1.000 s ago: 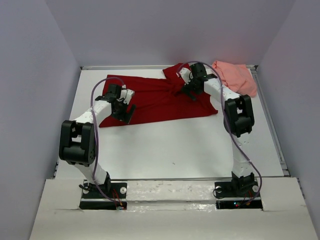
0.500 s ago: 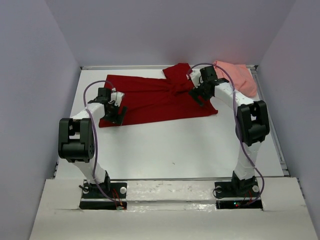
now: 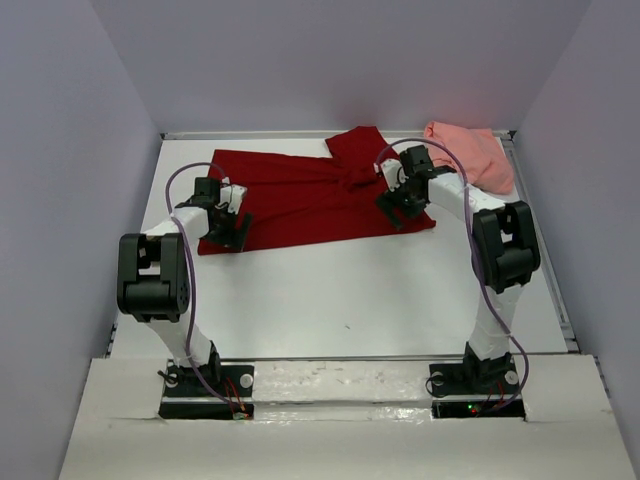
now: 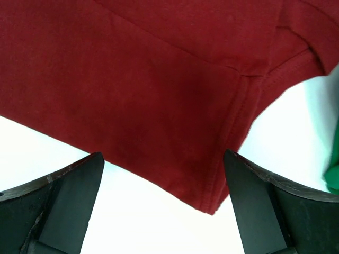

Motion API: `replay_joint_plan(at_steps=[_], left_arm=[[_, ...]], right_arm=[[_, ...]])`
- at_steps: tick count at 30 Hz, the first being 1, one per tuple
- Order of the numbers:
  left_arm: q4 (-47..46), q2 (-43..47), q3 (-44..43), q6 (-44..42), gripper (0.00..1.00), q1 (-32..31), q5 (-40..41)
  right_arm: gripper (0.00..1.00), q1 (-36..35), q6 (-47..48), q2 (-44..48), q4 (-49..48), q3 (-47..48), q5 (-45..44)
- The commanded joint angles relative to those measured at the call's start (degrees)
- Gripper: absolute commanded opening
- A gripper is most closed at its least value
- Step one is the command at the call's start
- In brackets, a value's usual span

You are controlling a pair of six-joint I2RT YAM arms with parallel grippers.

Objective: Fold and stack the t-shirts
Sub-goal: Fold the flattened tshirt in 1/3 of the way

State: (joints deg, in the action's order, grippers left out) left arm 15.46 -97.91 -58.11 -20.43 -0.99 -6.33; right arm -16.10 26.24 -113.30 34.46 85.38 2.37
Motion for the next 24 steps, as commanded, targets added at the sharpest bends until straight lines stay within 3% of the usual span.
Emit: replay_joint_plan(at_steps=[1, 16, 24], left_arm=[[-0.7, -0.7, -0.95, 0.39, 0.99, 0.12, -0.62], [0.18, -3.87, -1.57, 0.3, 0.99, 0.12, 2.46], [3.78, -3.78, -1.22, -1.11, 0.99, 0.12, 4.13]], right_arm=[[1.0, 0.45, -1.01, -1.93, 0.44, -0.13, 2.28], [1.0, 2.65, -2.77, -3.86, 5.0, -0.57, 4.92], [1.0, 2.65, -3.04, 0.96, 8.7, -5.31, 5.63]])
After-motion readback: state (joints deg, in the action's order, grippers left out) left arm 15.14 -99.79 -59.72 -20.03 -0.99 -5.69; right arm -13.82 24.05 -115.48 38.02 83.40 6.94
